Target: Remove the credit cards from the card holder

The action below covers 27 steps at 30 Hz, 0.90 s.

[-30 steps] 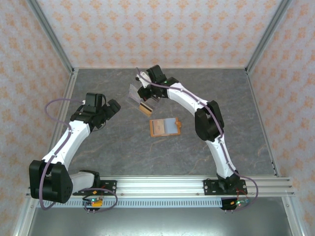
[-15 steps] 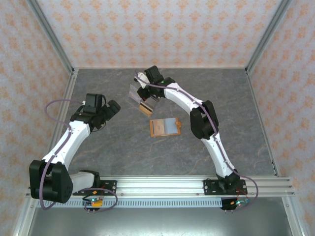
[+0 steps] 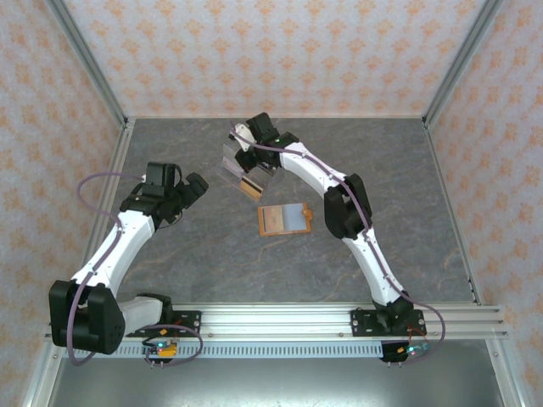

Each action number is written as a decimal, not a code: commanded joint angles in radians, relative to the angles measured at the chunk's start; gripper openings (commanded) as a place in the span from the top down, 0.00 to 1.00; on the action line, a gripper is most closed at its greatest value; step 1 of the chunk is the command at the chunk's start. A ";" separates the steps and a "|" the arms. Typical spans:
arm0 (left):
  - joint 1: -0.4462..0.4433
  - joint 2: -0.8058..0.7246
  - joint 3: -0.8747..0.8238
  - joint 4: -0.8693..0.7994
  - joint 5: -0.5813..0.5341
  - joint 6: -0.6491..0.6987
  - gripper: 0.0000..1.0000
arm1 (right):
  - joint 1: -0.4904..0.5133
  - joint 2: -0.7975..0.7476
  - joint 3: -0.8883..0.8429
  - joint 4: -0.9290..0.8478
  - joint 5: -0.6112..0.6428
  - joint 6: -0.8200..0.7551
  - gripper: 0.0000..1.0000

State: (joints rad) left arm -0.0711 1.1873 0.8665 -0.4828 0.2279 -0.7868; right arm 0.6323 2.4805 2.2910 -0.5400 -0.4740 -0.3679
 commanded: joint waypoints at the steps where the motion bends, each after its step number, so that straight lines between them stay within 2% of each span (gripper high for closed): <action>1: 0.009 -0.016 -0.012 0.003 -0.001 -0.005 0.00 | 0.002 0.014 0.040 -0.044 0.019 -0.020 1.00; 7: 0.008 -0.014 -0.018 0.010 0.006 -0.006 0.00 | 0.002 0.023 0.051 -0.048 0.051 -0.006 1.00; 10: 0.008 -0.011 -0.015 0.010 0.008 -0.006 0.00 | 0.002 0.035 0.083 -0.064 0.062 0.014 0.93; 13: 0.008 -0.010 -0.011 0.009 0.014 -0.004 0.00 | 0.003 0.028 0.091 -0.067 0.060 0.033 0.81; 16: 0.009 -0.009 -0.009 0.007 0.014 -0.003 0.00 | 0.003 0.011 0.090 -0.070 0.065 0.047 0.77; 27: 0.008 -0.002 -0.019 0.019 0.027 -0.003 0.00 | 0.003 -0.109 0.006 -0.046 0.058 0.136 0.74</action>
State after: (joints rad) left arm -0.0711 1.1870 0.8562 -0.4824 0.2535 -0.7868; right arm 0.6342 2.4645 2.3177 -0.6048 -0.4332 -0.2726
